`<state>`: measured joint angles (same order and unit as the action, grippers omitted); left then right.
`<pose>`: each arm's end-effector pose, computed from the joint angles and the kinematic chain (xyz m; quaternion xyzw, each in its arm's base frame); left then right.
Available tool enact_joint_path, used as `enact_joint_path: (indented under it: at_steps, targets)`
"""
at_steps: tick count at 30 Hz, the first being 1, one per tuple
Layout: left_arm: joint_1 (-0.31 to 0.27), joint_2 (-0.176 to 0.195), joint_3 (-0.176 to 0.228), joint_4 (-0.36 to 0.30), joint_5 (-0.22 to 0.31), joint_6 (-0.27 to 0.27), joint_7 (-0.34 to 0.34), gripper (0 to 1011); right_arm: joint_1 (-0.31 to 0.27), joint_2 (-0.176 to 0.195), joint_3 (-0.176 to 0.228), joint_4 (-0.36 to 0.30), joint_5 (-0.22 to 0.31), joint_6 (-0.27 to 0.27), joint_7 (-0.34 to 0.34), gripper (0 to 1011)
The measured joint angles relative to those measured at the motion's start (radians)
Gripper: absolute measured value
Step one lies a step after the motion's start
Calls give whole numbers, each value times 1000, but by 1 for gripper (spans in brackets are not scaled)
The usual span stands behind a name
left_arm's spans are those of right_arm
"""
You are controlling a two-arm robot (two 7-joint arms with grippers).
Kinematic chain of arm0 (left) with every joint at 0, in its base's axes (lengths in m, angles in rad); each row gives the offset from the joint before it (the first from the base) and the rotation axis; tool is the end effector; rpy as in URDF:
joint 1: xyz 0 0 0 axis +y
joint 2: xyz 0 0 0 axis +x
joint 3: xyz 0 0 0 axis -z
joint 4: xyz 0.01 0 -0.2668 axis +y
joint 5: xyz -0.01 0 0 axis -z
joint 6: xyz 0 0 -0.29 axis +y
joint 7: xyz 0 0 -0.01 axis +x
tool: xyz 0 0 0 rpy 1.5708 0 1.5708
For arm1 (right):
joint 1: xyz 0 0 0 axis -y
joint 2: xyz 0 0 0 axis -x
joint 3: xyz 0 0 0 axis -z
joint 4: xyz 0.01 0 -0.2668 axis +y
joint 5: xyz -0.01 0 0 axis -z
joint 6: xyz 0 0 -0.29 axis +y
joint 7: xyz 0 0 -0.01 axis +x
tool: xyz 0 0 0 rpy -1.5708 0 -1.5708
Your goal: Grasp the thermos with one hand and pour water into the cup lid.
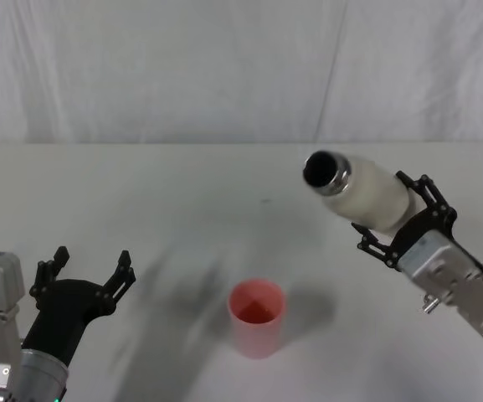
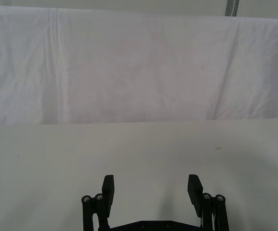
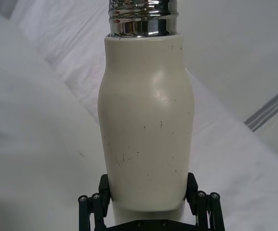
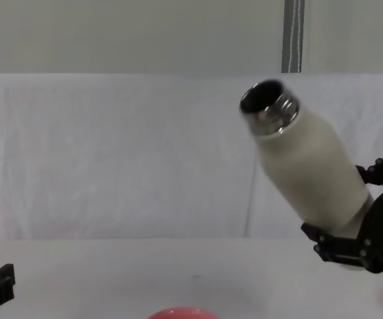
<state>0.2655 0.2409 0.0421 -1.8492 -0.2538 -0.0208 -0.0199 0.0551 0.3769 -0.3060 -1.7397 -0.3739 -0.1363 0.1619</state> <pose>0.2402 0.0340 -0.2634 -0.0174 0.0064 0.6616 0.7496 0.3057 0.0037 -0.2269 -0.1505 -0.3520 -0.4620 0.8000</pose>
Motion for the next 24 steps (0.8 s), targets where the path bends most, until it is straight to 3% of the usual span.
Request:
enact_joint_path:
  at_steps: [19, 24]
  targets:
    - [0, 0, 0, 0, 0, 0, 0, 1001, -19, -61, 94, -1, 331, 25, 117, 949]
    - [0, 0, 0, 0, 0, 0, 0, 1001, -19, -71, 116, 7, 451, 57, 163, 949]
